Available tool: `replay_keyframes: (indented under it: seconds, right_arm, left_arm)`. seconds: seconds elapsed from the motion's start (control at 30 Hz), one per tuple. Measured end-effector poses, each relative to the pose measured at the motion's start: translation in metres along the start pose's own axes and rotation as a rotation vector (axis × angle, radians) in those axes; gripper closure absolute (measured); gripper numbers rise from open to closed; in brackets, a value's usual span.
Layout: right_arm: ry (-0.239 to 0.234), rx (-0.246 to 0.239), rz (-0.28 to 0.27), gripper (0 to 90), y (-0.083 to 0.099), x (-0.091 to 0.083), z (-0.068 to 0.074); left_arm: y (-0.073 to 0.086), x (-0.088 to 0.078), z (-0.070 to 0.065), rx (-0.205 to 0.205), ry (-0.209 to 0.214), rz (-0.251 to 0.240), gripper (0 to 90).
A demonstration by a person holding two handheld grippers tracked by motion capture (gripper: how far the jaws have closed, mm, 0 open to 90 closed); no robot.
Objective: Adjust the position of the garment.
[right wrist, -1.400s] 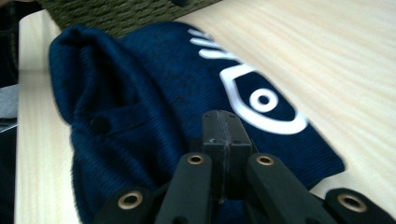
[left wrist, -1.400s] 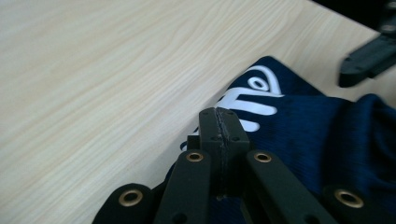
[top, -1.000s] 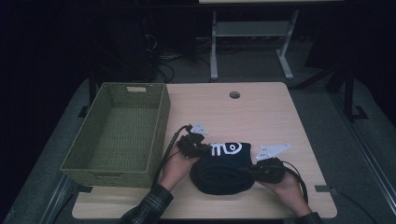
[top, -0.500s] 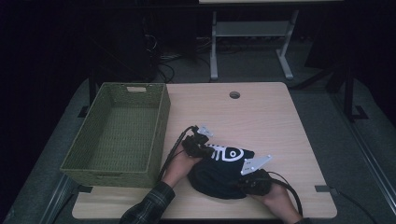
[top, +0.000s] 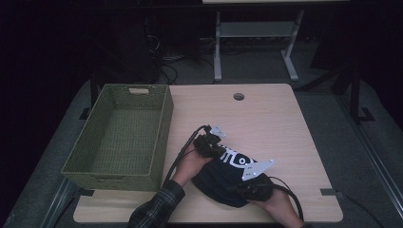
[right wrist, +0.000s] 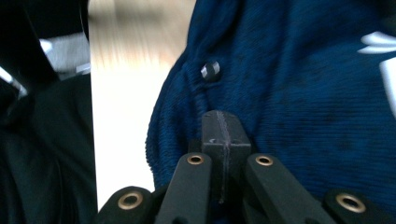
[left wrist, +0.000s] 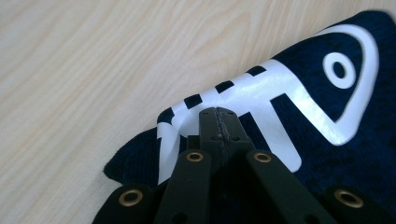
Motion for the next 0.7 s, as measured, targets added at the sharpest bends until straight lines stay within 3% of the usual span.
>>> replay_keyframes:
  seconds: [0.13,0.23,0.37,0.47,0.53,0.7]
  right_arm:
    - [0.070,0.014,-0.083,90.0,-0.005,-0.021,-0.011]
    - [0.142,0.037,-0.112,90.0,-0.003,-0.037,-0.025]
    - [0.219,0.074,-0.109,90.0,0.005,-0.049,-0.043]
    - [0.258,0.088,-0.092,90.0,0.011,-0.052,-0.052]
    - [0.266,0.101,-0.067,90.0,0.016,-0.050,-0.058]
    - [0.260,0.150,-0.011,90.0,0.026,-0.041,-0.065]
  left_arm:
    - [-0.001,-0.015,-0.008,-0.011,0.003,-0.061,89.9]
    - [0.001,-0.028,-0.012,0.000,-0.004,-0.064,90.0]
    - [0.010,-0.044,-0.021,-0.006,-0.012,-0.057,90.0]
    - [0.019,-0.051,-0.027,0.003,-0.049,-0.048,89.9]
    - [0.027,-0.051,-0.027,-0.010,-0.082,-0.034,90.0]
    - [0.044,-0.038,-0.017,-0.059,-0.083,0.037,90.0]
Point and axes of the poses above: each handheld gripper's, and its own axes: x roughly forward along the jaws, y roughly out of its underside, z roughly to its left, the point moved 6 cm from there along x, roughly forward along the jaws, and after that the axes turned 6 degrees about -x, right-handed, at the moved point
